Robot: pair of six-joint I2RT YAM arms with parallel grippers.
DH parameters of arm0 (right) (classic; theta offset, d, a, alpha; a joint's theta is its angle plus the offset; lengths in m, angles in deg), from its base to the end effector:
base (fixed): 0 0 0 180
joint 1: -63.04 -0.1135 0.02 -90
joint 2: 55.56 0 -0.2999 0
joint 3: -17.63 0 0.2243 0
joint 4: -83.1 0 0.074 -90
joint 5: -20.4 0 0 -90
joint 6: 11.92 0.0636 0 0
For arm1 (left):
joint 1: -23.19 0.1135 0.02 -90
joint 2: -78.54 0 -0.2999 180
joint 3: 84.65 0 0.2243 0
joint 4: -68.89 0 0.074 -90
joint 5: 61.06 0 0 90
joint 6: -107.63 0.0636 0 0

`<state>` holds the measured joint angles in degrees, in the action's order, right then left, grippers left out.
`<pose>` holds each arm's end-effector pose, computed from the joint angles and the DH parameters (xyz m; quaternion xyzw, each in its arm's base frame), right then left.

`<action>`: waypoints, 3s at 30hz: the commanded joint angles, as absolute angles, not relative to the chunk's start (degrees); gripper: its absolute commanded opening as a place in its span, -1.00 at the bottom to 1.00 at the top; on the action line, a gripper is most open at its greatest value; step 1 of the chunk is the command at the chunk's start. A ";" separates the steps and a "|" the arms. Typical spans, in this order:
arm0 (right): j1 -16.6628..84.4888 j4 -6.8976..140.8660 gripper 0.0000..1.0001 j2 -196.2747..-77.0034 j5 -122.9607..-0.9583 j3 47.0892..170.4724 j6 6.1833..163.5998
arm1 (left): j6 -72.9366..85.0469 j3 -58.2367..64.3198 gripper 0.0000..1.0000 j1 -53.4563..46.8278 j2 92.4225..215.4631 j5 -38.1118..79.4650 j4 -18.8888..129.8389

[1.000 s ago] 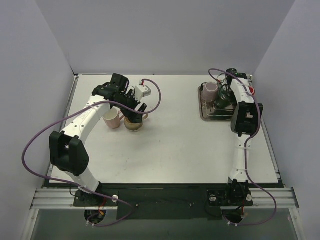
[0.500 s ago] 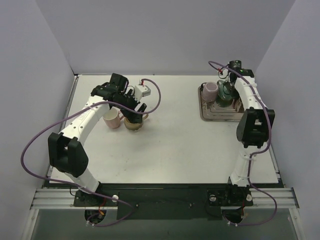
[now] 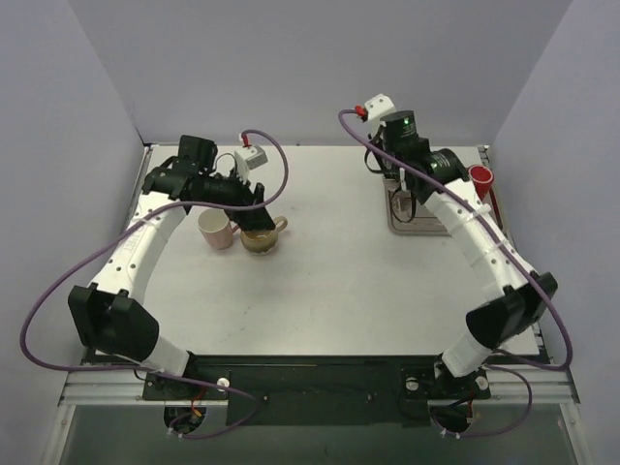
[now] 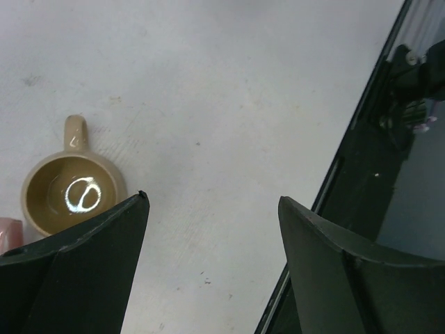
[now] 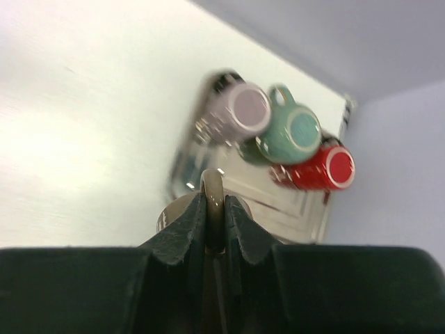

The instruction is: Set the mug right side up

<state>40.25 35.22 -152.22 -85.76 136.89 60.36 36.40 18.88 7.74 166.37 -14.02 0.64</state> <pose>0.3609 0.1324 0.4399 -0.2190 0.8106 -0.0952 0.5347 0.2756 -0.1211 0.3782 0.3716 0.8077 -0.3380 0.3087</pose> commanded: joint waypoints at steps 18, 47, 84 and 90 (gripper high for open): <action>10.23 77.33 -1.00 -122.09 -70.04 115.41 90.82 | -33.22 0.22 0.85 8.25 147.44 -45.24 81.74; 11.98 70.09 0.11 -128.06 -78.11 114.35 90.13 | 13.08 19.24 -1.00 7.63 152.44 -21.37 9.41; 23.04 56.59 0.66 -120.51 -93.78 100.12 85.11 | 57.71 3.37 -1.00 34.17 173.52 18.13 5.29; 32.26 55.36 0.65 -121.91 -86.14 101.26 87.66 | 57.01 12.17 -1.00 36.98 184.86 16.20 4.77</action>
